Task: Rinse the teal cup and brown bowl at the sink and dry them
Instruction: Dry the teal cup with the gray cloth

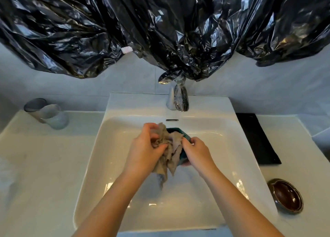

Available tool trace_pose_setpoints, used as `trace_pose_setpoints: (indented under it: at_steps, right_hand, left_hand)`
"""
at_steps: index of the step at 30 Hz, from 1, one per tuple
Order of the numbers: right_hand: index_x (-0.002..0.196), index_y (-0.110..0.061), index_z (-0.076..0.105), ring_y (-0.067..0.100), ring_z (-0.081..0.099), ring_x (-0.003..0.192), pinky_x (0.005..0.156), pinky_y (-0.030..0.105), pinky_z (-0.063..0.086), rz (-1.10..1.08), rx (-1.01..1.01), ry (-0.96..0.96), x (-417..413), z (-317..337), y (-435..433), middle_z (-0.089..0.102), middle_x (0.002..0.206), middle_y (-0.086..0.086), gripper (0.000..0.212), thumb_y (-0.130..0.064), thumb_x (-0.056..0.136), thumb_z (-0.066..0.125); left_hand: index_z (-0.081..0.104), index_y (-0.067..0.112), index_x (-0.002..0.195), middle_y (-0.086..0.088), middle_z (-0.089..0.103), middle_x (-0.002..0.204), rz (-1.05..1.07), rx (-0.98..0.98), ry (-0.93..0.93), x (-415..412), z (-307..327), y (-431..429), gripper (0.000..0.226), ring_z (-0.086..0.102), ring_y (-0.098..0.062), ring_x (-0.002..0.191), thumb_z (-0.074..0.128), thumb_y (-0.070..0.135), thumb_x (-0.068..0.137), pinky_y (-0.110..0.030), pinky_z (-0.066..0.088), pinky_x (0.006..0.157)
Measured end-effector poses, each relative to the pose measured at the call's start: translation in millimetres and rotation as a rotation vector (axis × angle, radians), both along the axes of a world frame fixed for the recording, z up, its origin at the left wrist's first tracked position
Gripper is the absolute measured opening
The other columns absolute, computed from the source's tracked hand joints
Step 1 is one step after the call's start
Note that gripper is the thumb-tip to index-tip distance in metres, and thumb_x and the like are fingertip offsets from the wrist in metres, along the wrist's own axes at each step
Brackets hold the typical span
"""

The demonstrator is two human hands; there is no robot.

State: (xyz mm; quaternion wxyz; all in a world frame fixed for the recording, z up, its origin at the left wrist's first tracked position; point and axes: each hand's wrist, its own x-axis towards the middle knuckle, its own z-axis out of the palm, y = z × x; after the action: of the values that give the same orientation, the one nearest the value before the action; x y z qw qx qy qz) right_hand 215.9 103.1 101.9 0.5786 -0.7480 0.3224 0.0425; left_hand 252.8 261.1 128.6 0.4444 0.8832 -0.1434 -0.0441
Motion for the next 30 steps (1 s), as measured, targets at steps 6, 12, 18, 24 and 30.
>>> trace_pose_setpoints:
  at_steps: [6, 12, 18, 24, 30]
  right_hand:
    - [0.1, -0.01, 0.056, 0.017, 0.067, 0.077, 0.05, 0.028, 0.059, -0.035, 0.018, -0.002, -1, -8, -21, 0.064, 0.09, 0.005, 0.036, -0.044, 0.092, 0.057]
    - [0.088, -0.017, 0.055, 0.017, 0.067, 0.078, 0.067, 0.037, 0.062, 0.01, -0.073, 0.054, 6, -21, -28, 0.064, 0.088, 0.002, 0.034, -0.051, 0.089, 0.056]
    - [0.118, -0.014, 0.063, 0.023, 0.07, 0.099, 0.075, 0.036, 0.06, 0.1, 0.393, 0.012, 20, -32, -38, 0.072, 0.112, 0.01, 0.054, -0.058, 0.092, 0.048]
    - [0.099, -0.012, 0.078, 0.027, 0.071, 0.096, 0.087, 0.039, 0.055, 0.067, 1.123, -0.096, 21, -35, -40, 0.073, 0.107, 0.013, 0.051, -0.05, 0.088, 0.045]
    - [0.118, -0.015, 0.068, 0.022, 0.074, 0.078, 0.059, 0.031, 0.058, 0.002, 0.834, -0.118, 19, -45, -26, 0.074, 0.098, 0.013, 0.045, -0.045, 0.091, 0.048]
  left_hand:
    - [0.062, 0.018, 0.122, 0.003, 0.064, 0.121, -0.606, 0.252, -0.469, 12, -46, -7, 0.045, 0.052, -0.014, 0.121, 0.055, 0.047, 0.088, -0.038, 0.033, 0.11]
    - [0.066, 0.012, 0.1, -0.003, 0.069, 0.094, -0.714, 0.478, -0.607, 26, -68, -27, 0.044, 0.064, -0.022, 0.087, 0.077, 0.044, 0.071, -0.035, 0.046, 0.092]
    - [0.059, 0.012, 0.088, -0.005, 0.066, 0.082, -0.654, 0.286, -0.449, 24, -62, -31, 0.034, 0.061, -0.022, 0.071, 0.08, 0.033, 0.072, -0.021, 0.04, 0.062]
    - [0.061, 0.015, 0.109, 0.0, 0.067, 0.1, -0.508, -0.054, 0.032, 18, -60, -43, 0.037, 0.063, -0.015, 0.091, 0.071, 0.036, 0.08, -0.036, 0.055, 0.078]
    - [0.06, 0.016, 0.115, -0.005, 0.07, 0.106, -0.36, -0.453, 0.433, 13, -66, -46, 0.03, 0.068, -0.019, 0.099, 0.068, 0.014, 0.086, -0.042, 0.056, 0.088]
